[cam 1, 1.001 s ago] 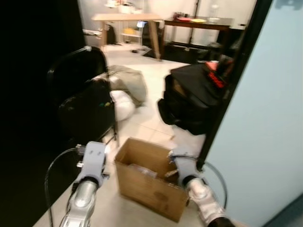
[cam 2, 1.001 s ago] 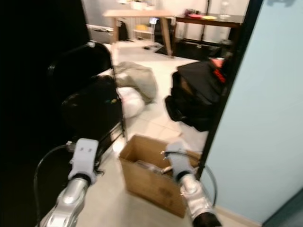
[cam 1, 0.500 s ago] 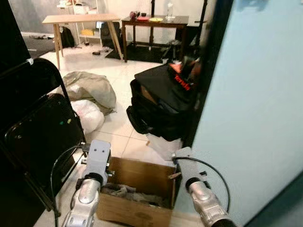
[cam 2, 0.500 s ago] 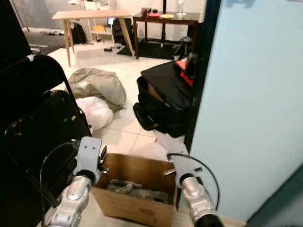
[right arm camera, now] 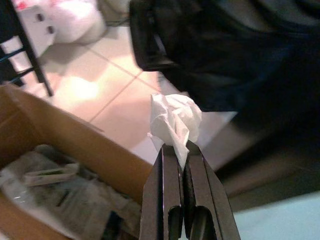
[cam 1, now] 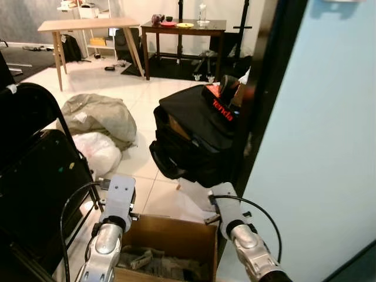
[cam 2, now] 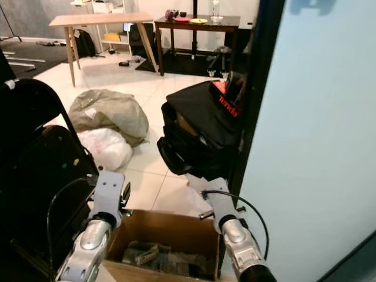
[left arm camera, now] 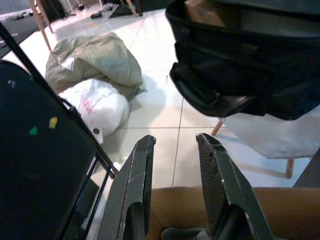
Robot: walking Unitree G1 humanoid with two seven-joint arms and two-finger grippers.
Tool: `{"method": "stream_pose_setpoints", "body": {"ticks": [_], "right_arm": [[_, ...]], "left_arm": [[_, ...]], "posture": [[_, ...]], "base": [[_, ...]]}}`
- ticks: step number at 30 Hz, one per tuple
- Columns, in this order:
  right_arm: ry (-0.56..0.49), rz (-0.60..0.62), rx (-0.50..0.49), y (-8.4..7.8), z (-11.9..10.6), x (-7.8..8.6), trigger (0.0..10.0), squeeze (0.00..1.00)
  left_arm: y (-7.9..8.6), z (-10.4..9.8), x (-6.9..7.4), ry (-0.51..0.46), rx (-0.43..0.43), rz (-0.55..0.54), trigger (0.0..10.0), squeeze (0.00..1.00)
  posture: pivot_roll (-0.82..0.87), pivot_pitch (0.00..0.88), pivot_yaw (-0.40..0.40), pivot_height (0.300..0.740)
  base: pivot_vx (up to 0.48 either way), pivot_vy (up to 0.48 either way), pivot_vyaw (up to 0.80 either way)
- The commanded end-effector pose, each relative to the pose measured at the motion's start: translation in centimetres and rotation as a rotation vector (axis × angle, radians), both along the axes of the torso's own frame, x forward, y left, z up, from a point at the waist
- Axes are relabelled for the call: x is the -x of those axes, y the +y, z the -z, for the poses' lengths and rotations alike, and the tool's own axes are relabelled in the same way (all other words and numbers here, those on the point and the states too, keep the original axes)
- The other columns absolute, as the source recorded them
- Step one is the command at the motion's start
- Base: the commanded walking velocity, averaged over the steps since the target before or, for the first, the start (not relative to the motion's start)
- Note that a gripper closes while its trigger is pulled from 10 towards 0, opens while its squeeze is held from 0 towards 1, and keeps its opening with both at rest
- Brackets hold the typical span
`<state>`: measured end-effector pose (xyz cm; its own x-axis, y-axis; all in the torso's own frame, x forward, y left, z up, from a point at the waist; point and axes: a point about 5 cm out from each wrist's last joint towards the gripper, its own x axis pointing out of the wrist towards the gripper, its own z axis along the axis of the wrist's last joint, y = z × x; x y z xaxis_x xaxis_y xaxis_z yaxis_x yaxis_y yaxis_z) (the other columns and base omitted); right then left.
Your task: Clean up the room
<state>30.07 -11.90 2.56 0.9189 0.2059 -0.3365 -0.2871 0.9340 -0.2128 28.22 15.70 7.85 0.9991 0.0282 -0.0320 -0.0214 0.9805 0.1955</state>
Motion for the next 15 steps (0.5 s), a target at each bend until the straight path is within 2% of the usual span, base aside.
{"method": "stream_pose_setpoints", "body": {"ticks": [1, 9, 15], "right_arm": [[0.021, -0.001, 0.007, -0.2, 0.4, 0.3, 10.0, 0.0], [0.048, -0.028, 0.015, -0.1, 0.7, 0.5, 10.0, 0.0], [0.111, -0.15, 0.111, 0.3, 1.5, 0.6, 10.0, 0.0]], "left_arm": [[0.3, 0.6, 0.3, 0.029, -0.015, -0.003, 10.0, 0.0], [0.3, 0.7, 0.4, 0.033, -0.018, 0.001, 10.0, 0.0], [-0.1, 1.2, 0.3, 0.065, -0.04, 0.034, 10.0, 0.0]], "posture": [[0.08, 0.0, -0.02, 0.74], [0.08, 0.0, -0.018, 0.74], [0.08, 0.004, -0.018, 0.74]], "base": [[0.0, 0.0, 0.0], [0.0, 0.0, 0.0], [0.0, 0.0, 0.0]]}}
